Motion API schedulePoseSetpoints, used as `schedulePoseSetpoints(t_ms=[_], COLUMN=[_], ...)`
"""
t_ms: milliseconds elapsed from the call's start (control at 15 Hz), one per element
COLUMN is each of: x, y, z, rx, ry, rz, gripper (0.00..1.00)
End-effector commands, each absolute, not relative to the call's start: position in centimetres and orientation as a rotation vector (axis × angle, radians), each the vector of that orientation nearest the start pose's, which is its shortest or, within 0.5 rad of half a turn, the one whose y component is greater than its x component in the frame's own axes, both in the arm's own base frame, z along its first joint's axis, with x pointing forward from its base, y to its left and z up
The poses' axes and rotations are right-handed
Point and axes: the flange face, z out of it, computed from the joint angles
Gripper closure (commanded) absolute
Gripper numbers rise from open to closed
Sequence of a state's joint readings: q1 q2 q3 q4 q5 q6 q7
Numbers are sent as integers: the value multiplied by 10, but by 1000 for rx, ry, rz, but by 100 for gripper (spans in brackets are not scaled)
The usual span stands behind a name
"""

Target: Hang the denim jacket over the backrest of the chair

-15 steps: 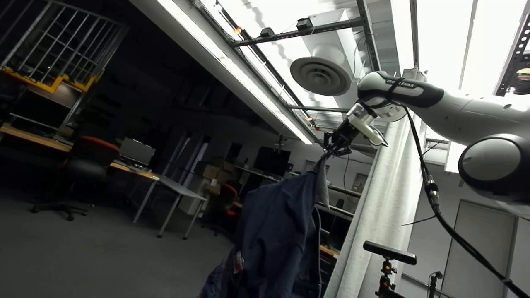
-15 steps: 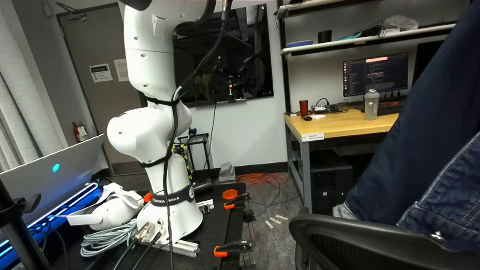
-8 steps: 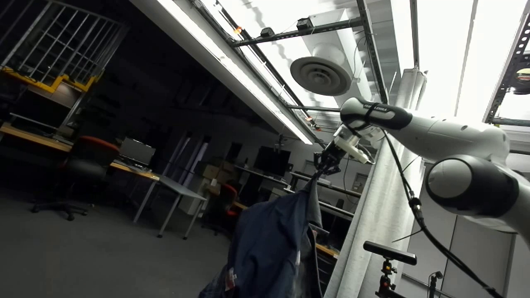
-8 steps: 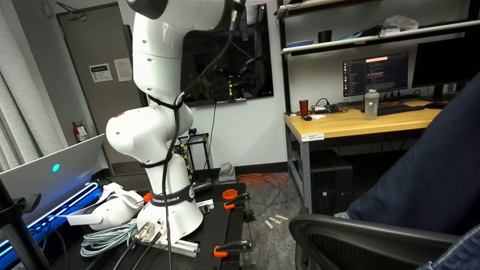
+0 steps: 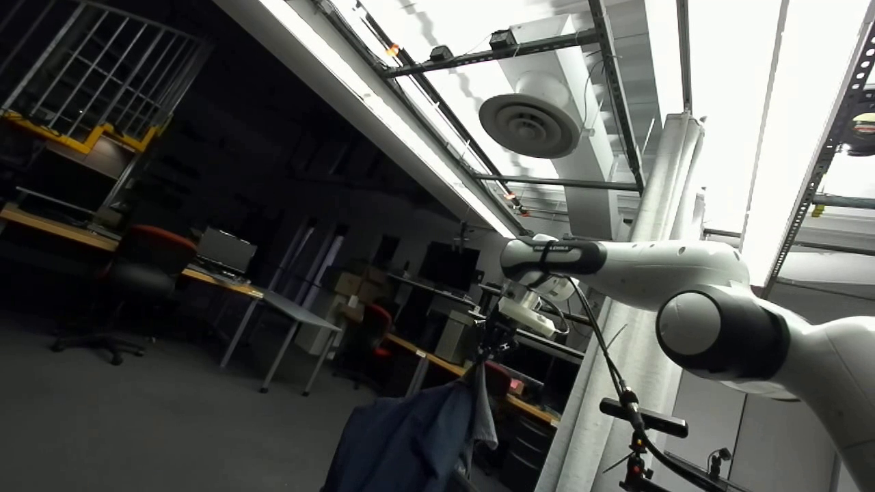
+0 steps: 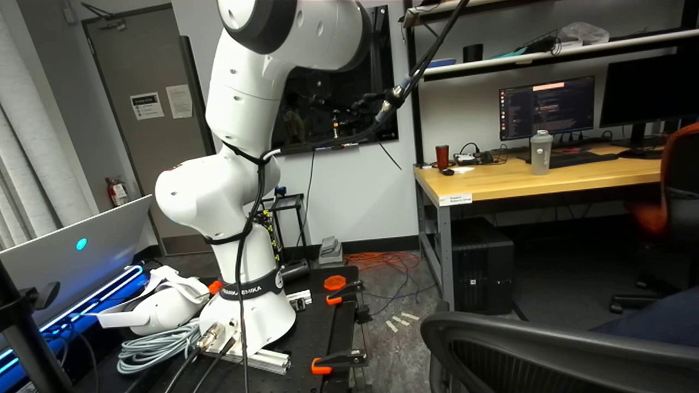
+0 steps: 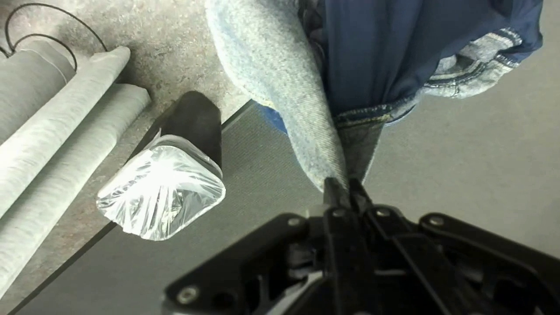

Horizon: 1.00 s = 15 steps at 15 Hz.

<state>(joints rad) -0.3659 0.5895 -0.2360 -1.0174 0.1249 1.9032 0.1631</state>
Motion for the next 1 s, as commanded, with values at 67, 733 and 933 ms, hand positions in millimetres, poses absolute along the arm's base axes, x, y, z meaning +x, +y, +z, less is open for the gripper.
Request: schedulePoseSetpoints(t_ms=[67,733,933], x=[618,575,557], y=[-396,-441,-465], z=[589,627,629], rx=[-2889,-2691,-2607], ry=[1250,1500,1605], rz=[-658,-739,-737], gripper=[99,99,99])
